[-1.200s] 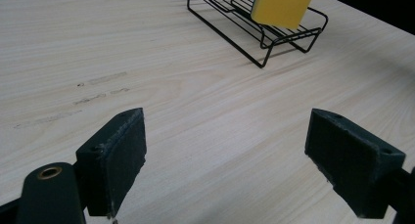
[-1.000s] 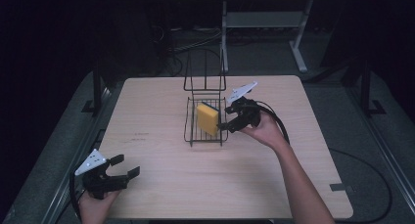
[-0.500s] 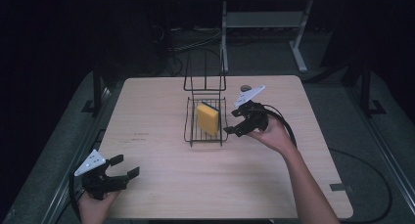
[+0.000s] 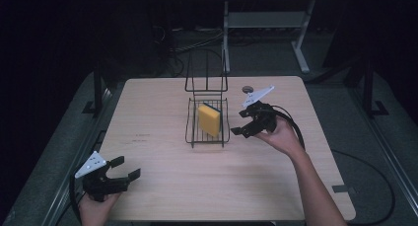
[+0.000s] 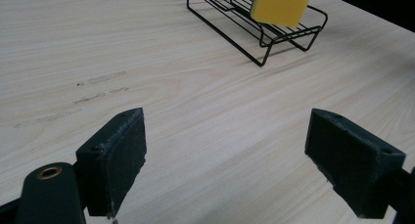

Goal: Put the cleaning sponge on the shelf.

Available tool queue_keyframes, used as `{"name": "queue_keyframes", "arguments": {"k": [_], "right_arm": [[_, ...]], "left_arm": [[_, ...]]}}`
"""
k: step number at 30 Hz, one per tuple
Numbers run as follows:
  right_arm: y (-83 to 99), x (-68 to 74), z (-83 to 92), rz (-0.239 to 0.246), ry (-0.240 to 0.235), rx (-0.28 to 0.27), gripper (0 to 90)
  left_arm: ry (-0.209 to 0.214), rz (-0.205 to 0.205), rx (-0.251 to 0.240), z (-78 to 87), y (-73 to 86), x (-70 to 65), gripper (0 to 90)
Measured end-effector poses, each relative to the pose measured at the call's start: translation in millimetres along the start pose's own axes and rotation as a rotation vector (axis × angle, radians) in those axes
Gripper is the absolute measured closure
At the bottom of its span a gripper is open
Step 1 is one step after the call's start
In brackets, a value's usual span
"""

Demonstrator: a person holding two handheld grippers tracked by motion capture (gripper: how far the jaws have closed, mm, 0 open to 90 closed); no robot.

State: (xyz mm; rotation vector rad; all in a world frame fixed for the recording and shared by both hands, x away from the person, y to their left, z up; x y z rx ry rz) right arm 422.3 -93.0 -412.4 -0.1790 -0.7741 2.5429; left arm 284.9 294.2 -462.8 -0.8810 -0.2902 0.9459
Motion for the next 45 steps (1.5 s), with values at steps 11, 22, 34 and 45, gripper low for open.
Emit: {"name": "queue_keyframes", "arguments": {"k": [11, 22, 34, 45], "right_arm": [[10.9, -1.5, 1.6, -0.019, 0.004, 0.008, 23.2], [21.8, -2.2, 0.9, -0.036, 0.002, 0.015, 22.8], [36.5, -4.1, 2.8, -0.066, 0.004, 0.022, 22.3], [39.3, -3.0, 8.1, -0.065, 0.010, 0.024, 22.3]], "left_arm": [[0.000, 0.000, 0.001, -0.1, 0.2, -0.2, 14.7], [0.000, -0.005, 0.005, -0.6, 0.2, -0.7, 14.7], [0.001, -0.004, 0.008, -1.2, 0.3, -1.2, 14.7], [-0.001, -0.007, 0.008, -1.3, 0.2, -1.4, 14.7]]}}
Point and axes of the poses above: each handheld gripper's, and its own axes: z roughly backward along the jaws, y roughly out of its underside, x roughly to its left, the point moved 7 cm from there along -z, roughly forward along the jaws, and after that the axes turned 11 degrees about x, right-handed, at the moved point
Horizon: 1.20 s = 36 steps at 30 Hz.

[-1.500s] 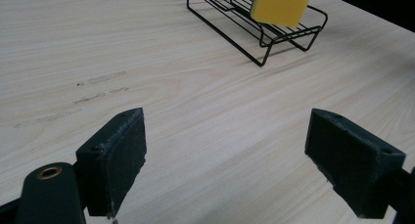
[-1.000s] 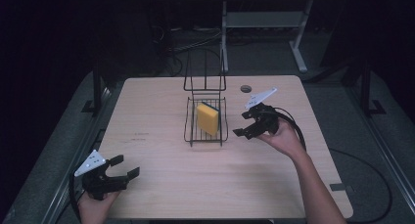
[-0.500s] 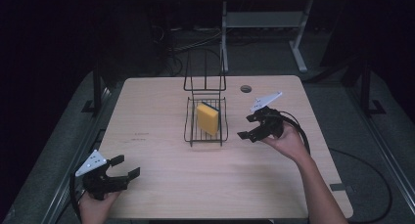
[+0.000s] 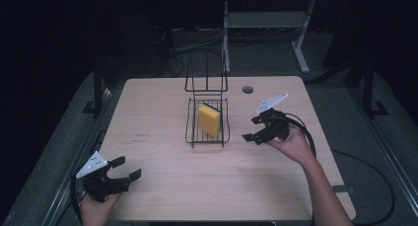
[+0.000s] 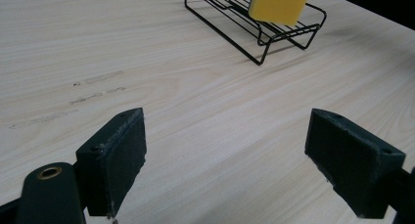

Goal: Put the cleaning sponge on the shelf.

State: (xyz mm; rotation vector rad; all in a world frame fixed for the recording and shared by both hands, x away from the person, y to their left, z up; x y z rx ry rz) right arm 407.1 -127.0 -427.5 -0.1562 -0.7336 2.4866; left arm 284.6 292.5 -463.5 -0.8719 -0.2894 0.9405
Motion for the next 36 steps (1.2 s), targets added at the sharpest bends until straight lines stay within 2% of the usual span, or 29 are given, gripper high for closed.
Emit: {"name": "queue_keyframes", "arguments": {"k": [24, 32, 36], "right_arm": [[20.7, -3.2, -0.1, -0.027, 0.002, 0.011, 22.1], [34.4, -2.4, -5.5, -0.053, -0.006, 0.036, 20.4], [38.9, -2.2, -5.1, -0.052, -0.003, 0.025, 20.6]], "left_arm": [[0.002, 0.001, 0.001, -0.1, 0.2, -0.1, 14.7], [0.003, -0.001, 0.005, -1.5, 0.1, -1.1, 14.7], [0.005, 0.001, 0.004, -1.9, 0.0, -1.7, 14.7]]}}
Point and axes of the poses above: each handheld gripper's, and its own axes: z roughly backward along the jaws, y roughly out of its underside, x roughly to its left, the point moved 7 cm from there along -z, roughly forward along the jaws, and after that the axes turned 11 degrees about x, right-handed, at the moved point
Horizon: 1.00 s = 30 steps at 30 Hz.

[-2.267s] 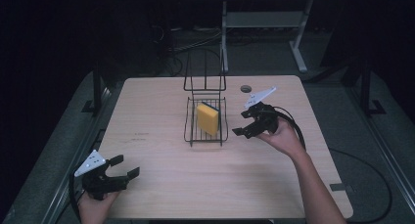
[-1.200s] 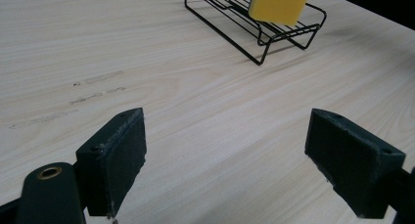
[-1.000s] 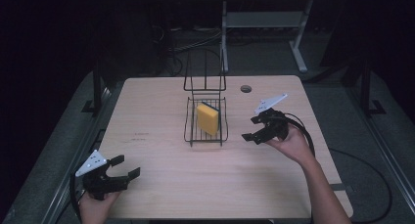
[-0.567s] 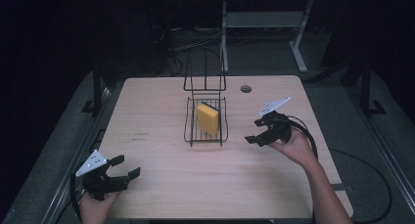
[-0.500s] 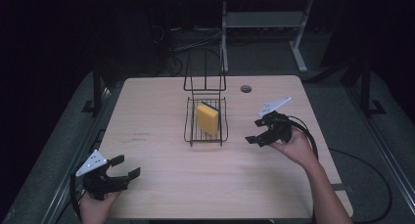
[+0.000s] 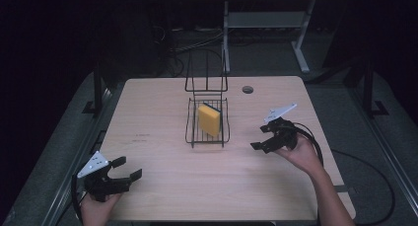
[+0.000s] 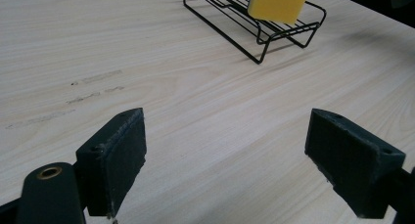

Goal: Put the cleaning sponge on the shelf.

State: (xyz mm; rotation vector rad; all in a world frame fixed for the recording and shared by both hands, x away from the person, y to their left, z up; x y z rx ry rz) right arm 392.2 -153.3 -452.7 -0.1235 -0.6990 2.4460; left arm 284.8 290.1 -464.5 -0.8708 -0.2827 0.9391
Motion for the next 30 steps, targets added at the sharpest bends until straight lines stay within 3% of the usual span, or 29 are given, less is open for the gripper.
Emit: {"name": "queue_keyframes", "arguments": {"k": [30], "right_arm": [[37.9, 2.1, -2.7, -0.048, 0.013, 0.013, 19.0]], "left_arm": [[-0.006, -0.009, 0.005, -1.3, -0.3, -0.9, 14.7]]}}
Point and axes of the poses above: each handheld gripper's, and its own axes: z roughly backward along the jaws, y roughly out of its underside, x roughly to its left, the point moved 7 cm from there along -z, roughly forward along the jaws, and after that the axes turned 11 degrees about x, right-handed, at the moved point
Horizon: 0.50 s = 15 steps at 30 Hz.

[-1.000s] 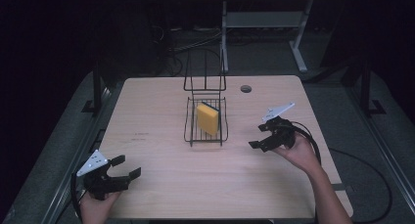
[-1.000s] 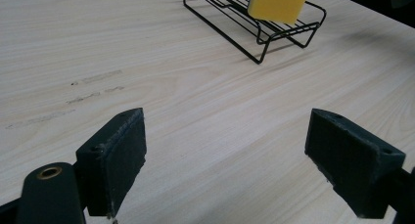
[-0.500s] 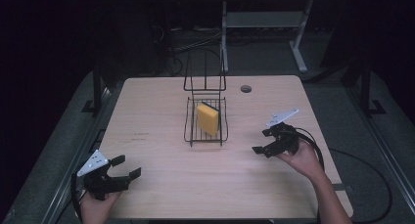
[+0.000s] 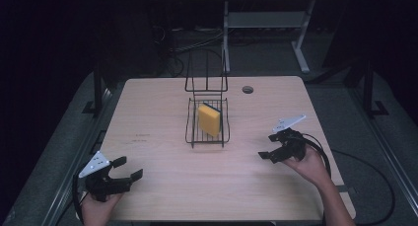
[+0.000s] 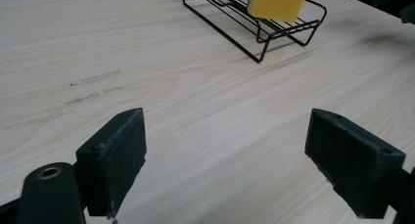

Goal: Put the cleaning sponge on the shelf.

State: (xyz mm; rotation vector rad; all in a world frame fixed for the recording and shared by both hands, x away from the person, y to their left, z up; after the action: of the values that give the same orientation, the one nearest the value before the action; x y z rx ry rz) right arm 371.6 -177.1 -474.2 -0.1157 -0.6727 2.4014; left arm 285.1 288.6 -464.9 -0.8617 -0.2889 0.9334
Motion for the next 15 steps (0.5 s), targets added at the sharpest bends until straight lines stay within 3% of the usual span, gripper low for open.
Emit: {"name": "queue_keyframes", "arguments": {"k": [15], "right_arm": [[19.4, 0.7, -2.0, -0.021, 0.006, 0.007, 19.1]], "left_arm": [[0.001, -0.002, 0.004, -0.5, 0.1, 0.0, 14.7]]}}
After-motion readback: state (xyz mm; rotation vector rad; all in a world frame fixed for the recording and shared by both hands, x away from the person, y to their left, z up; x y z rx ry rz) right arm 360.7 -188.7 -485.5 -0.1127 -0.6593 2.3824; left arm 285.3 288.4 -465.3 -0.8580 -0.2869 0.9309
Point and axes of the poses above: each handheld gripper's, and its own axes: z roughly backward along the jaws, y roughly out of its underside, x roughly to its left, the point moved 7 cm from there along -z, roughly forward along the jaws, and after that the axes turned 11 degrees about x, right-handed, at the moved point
